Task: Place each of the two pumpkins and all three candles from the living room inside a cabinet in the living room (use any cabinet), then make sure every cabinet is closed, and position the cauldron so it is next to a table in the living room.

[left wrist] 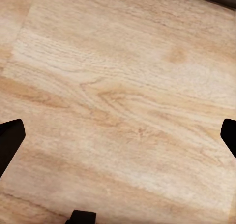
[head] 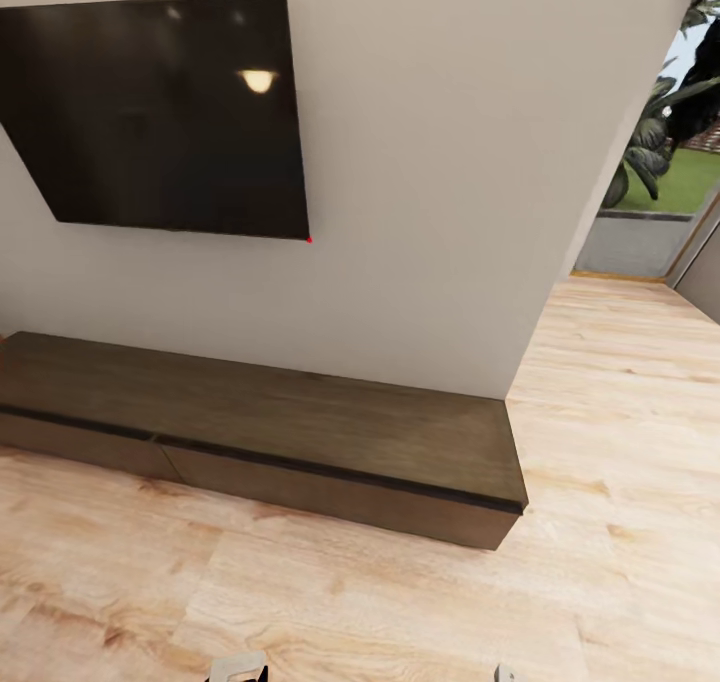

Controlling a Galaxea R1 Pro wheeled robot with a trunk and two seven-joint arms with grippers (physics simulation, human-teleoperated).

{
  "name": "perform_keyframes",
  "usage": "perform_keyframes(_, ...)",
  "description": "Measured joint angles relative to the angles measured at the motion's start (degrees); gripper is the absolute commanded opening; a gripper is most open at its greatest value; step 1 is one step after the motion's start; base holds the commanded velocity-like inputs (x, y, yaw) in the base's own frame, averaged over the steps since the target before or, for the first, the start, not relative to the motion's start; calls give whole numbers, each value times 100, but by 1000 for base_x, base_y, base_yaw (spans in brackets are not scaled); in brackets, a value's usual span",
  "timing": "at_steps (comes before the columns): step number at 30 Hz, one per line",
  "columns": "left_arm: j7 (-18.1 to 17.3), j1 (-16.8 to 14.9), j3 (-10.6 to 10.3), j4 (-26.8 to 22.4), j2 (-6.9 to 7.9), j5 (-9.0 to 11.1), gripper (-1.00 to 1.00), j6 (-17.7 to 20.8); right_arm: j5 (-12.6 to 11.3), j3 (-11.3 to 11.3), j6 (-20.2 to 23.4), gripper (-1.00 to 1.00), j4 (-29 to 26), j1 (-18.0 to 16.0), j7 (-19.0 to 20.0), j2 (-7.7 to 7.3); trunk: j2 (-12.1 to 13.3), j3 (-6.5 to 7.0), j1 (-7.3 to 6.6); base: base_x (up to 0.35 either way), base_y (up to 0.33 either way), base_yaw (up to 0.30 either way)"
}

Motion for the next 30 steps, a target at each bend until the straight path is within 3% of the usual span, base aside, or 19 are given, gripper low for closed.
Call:
perform_keyframes(11,0,0,-9,0,4,-3,100,-1,4,4,0,100,-10,0,0,0,0,0,-1,133,0,0)
perform_keyframes(30,0,-1,-9,0,7,-2,100,-1,-9,-21,0,100,-16,0,-8,-7,0,0,0,8,0,0)
